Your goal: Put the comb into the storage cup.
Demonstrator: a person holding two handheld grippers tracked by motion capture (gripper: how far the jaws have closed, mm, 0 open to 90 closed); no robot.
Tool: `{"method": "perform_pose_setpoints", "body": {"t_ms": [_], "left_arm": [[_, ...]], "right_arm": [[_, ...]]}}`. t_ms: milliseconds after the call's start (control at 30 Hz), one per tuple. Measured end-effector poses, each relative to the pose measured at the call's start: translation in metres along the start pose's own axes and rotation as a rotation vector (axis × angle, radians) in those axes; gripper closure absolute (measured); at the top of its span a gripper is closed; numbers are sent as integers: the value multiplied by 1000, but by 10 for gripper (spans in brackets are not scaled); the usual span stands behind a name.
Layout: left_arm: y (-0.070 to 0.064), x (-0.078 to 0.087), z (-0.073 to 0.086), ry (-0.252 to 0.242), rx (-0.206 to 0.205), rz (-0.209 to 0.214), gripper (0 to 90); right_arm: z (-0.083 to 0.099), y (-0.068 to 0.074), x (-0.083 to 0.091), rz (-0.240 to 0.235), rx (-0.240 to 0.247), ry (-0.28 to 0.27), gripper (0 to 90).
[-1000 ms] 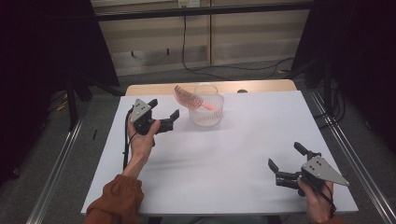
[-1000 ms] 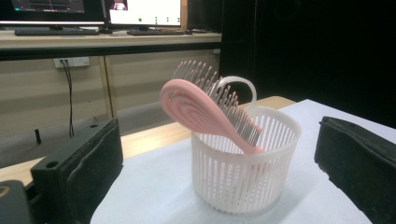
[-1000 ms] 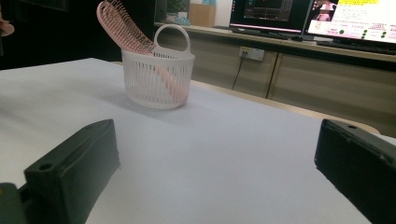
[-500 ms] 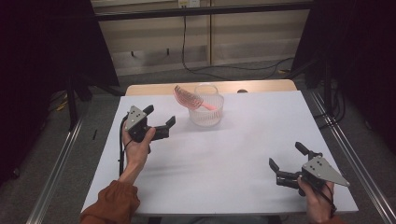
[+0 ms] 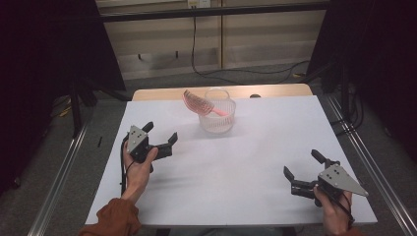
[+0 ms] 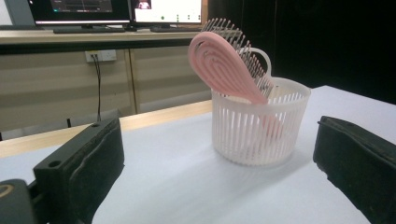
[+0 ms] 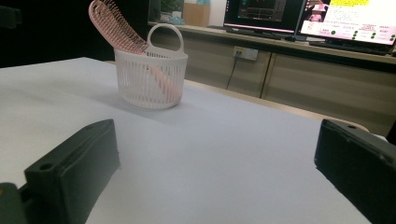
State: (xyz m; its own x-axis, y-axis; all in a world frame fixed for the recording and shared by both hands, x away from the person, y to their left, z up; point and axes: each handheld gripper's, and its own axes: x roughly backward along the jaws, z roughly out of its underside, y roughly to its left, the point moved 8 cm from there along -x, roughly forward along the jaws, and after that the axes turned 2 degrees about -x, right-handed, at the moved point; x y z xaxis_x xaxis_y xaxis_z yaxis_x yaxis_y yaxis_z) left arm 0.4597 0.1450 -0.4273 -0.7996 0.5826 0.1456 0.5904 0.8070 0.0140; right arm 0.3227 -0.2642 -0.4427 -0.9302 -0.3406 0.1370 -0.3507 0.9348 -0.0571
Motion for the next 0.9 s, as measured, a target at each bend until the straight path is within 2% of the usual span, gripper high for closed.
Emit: {"method": "perform_pose_setpoints", "body": {"t_ms": [133, 433, 600, 700, 733, 767, 900], "left_arm": [[-4, 11, 3, -6, -2, 16, 16], [-15, 37, 10, 0, -24, 16, 16], [-12, 51, 15, 12, -29, 3, 16], [-10, 58, 16, 14, -21, -34, 17], [-10, 61, 17, 15, -31, -38, 17], [-11, 63, 17, 19, -24, -20, 17], [-12, 70, 19, 22, -27, -21, 17]], "right_arm": [[0, -1, 1, 4, -3, -1, 0], [0, 0, 0, 2, -3, -2, 0], [0, -1, 0, 6, -6, -1, 0], [0, -1, 0, 7, -8, 2, 0], [1, -1, 0, 7, -6, 3, 0], [0, 0, -1, 6, -5, 1, 0], [0, 0, -1, 8, -9, 1, 0]]}}
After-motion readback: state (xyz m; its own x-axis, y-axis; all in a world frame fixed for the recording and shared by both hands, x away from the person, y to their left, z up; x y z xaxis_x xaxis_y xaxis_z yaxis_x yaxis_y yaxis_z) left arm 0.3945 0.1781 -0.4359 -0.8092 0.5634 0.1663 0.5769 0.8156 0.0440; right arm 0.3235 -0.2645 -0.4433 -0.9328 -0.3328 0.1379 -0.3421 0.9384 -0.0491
